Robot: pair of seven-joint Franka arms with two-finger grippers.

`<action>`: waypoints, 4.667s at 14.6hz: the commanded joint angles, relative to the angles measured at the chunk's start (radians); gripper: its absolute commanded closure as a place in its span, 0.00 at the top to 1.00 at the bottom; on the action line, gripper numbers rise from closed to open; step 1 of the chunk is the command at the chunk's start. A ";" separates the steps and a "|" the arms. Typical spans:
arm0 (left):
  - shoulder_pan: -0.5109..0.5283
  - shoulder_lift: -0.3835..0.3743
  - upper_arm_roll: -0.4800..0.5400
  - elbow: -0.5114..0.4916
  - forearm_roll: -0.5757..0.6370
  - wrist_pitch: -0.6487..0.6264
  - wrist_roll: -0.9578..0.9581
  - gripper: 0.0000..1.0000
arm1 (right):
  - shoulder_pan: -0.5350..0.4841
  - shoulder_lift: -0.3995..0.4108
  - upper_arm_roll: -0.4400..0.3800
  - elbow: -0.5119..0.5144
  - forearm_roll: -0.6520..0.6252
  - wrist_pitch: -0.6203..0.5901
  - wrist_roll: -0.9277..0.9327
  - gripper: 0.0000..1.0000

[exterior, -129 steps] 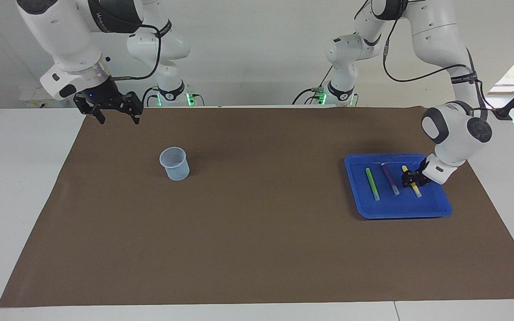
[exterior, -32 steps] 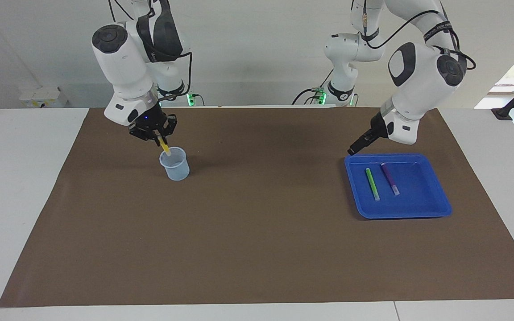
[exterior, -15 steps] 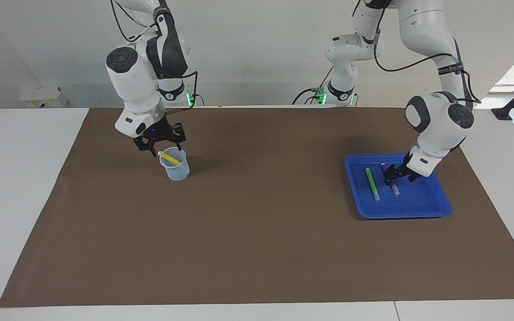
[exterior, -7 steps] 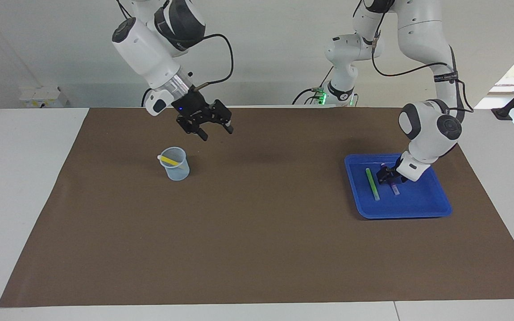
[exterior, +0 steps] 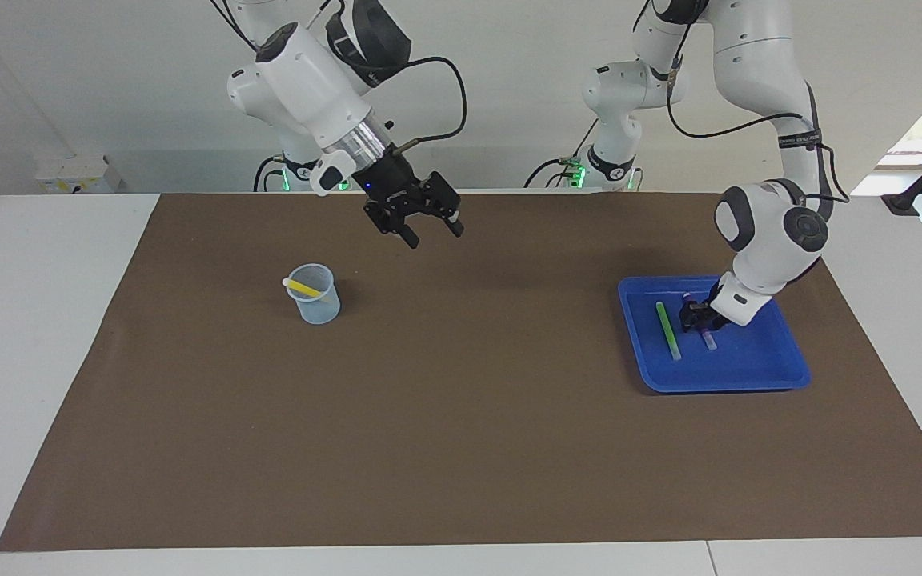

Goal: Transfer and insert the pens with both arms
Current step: 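Grasp the purple pen with the left gripper while the right gripper comes back, then hand the purple pen from the left gripper to the right gripper, then insert the purple pen into the cup with the right gripper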

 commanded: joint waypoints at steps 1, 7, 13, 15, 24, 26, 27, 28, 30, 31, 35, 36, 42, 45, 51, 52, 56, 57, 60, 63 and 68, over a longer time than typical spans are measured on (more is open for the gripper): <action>0.004 0.004 0.000 -0.010 0.020 0.017 0.008 0.00 | 0.022 0.018 -0.004 0.008 0.029 0.028 0.011 1.00; -0.003 0.006 -0.003 0.131 0.005 -0.160 -0.061 0.00 | 0.111 0.027 -0.004 0.008 0.101 0.125 0.113 1.00; -0.031 -0.017 -0.006 0.415 -0.265 -0.569 -0.473 0.00 | 0.158 0.049 -0.004 0.008 0.101 0.177 0.145 1.00; -0.052 -0.054 -0.007 0.433 -0.369 -0.632 -0.685 0.00 | 0.174 0.054 -0.004 0.008 0.101 0.198 0.160 1.00; -0.198 -0.226 -0.010 0.224 -0.747 -0.514 -1.210 0.00 | 0.204 0.075 -0.002 0.049 0.100 0.235 0.165 1.00; -0.220 -0.238 -0.010 0.196 -0.802 -0.479 -1.273 0.00 | 0.206 0.074 -0.002 0.048 0.098 0.238 0.160 1.00; -0.220 -0.246 -0.010 0.185 -0.829 -0.477 -1.285 0.00 | 0.213 0.074 -0.002 0.048 0.098 0.237 0.162 1.00; -0.221 -0.250 -0.010 0.182 -0.849 -0.476 -1.308 0.00 | 0.223 0.074 -0.002 0.048 0.097 0.237 0.162 1.00; -0.229 -0.252 -0.010 0.182 -0.853 -0.470 -1.333 0.00 | 0.224 0.075 -0.002 0.049 0.083 0.237 0.154 1.00; -0.236 -0.255 -0.010 0.182 -0.853 -0.470 -1.333 0.00 | 0.227 0.075 -0.002 0.049 0.077 0.238 0.154 1.00; -0.249 -0.266 -0.010 0.171 -0.853 -0.470 -1.333 0.00 | 0.227 0.078 -0.002 0.057 0.037 0.237 0.123 0.91; -0.252 -0.267 -0.010 0.171 -0.853 -0.470 -1.333 0.00 | 0.226 0.083 -0.002 0.069 0.032 0.237 0.122 0.88; -0.263 -0.272 -0.010 0.171 -0.853 -0.465 -1.333 0.00 | 0.226 0.092 -0.002 0.083 -0.006 0.234 0.117 0.52; -0.263 -0.272 -0.010 0.171 -0.853 -0.465 -1.333 0.00 | 0.224 0.092 -0.002 0.083 -0.006 0.232 0.117 0.28; -0.263 -0.272 -0.010 0.171 -0.854 -0.463 -1.335 0.00 | 0.215 0.092 -0.002 0.078 -0.006 0.223 0.119 0.00; -0.263 -0.272 -0.010 0.171 -0.854 -0.462 -1.336 0.00 | 0.214 0.090 -0.002 0.078 -0.006 0.218 0.119 0.00; -0.266 -0.282 -0.010 0.177 -0.851 -0.453 -1.331 1.00 | 0.168 0.075 -0.010 0.084 -0.034 0.124 0.116 0.00; -0.269 -0.290 -0.009 0.173 -0.850 -0.448 -1.331 1.00 | 0.145 0.061 -0.015 0.094 -0.073 0.050 0.116 0.00; -0.267 -0.289 -0.007 0.179 -0.827 -0.447 -1.327 1.00 | 0.022 0.037 -0.015 0.173 -0.239 -0.251 0.012 0.00; -0.260 -0.289 -0.009 0.179 -0.662 -0.453 -1.231 1.00 | -0.110 0.037 -0.016 0.239 -0.339 -0.537 -0.279 0.00; -0.253 -0.278 -0.007 0.173 -0.346 -0.462 -0.798 1.00 | -0.222 -0.021 -0.015 0.149 -0.550 -0.671 -0.550 0.00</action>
